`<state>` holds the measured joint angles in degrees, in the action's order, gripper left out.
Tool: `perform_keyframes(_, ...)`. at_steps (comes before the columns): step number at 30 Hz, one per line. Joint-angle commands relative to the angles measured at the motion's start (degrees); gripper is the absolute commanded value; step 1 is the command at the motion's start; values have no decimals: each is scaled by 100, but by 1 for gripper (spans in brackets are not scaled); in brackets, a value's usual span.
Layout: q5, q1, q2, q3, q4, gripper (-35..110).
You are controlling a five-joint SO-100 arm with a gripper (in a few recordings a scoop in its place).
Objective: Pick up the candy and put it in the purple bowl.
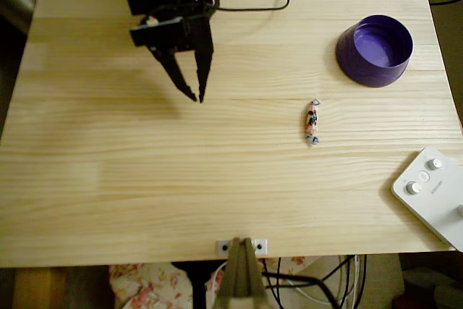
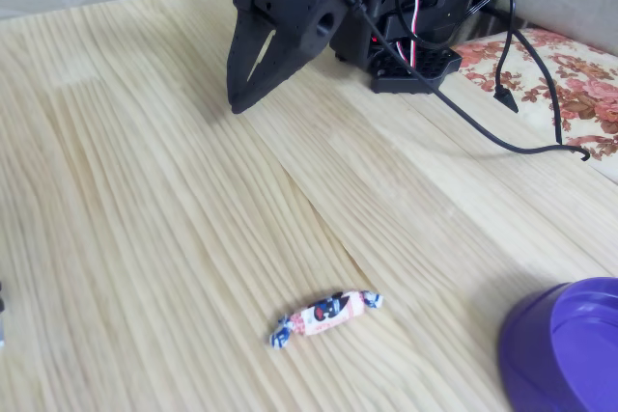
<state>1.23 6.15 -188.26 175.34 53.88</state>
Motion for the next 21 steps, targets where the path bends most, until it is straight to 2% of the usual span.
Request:
perform_keyframes(1,3349,721,-70,-132,70,0)
perform_keyframes(7,3164,624,-70,-132,-79,0)
perform_keyframes(15,2751,1072,-70,-132,-589,-1)
perform_keyframes(21,2856,1318,-70,-316,-387,-1)
